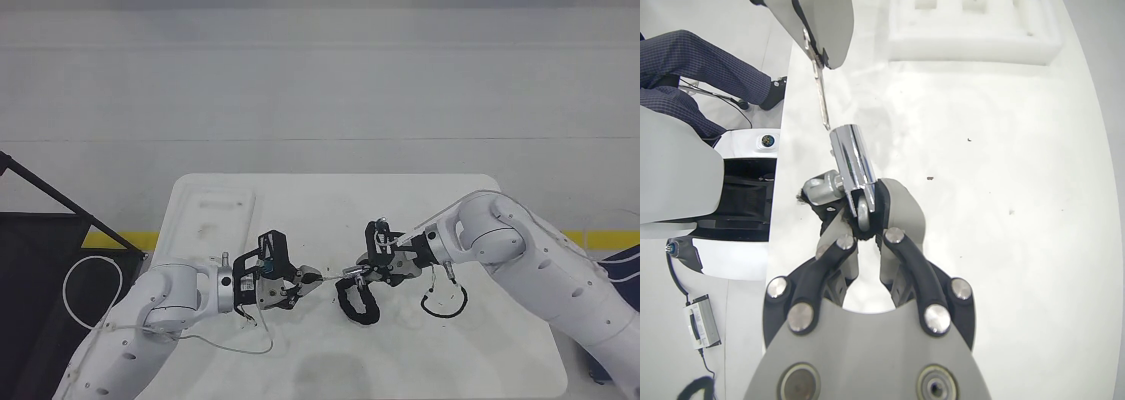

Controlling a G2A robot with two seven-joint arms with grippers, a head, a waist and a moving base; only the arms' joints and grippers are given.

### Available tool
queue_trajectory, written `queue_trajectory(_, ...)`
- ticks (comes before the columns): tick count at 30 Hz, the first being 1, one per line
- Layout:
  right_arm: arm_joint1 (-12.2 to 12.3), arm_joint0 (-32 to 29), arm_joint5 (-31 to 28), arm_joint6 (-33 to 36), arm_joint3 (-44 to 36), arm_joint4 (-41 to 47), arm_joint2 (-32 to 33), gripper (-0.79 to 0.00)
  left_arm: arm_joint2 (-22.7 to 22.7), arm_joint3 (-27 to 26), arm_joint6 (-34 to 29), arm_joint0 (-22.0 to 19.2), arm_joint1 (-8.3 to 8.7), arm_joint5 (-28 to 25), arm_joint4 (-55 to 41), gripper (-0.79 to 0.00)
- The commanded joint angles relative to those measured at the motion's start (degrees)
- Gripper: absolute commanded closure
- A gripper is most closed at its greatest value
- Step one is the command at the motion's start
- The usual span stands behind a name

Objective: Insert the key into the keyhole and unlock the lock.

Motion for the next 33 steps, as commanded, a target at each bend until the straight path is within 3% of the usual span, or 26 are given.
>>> queue_trajectory(1,-0.1,0.4,0.3,0.3,-0.2,-0.1,-0.6,0.000,0.0,0.0,-0.3,0.0,0.04,-0.2,-0.1,0.000)
queue_trajectory(33,0.8,2.6,-2.0,-2.0,-0.5,1.0,-3.2,0.000,-0.6,1.3,-0.2,-0.4,0.58,-1.3,-1.0,0.000)
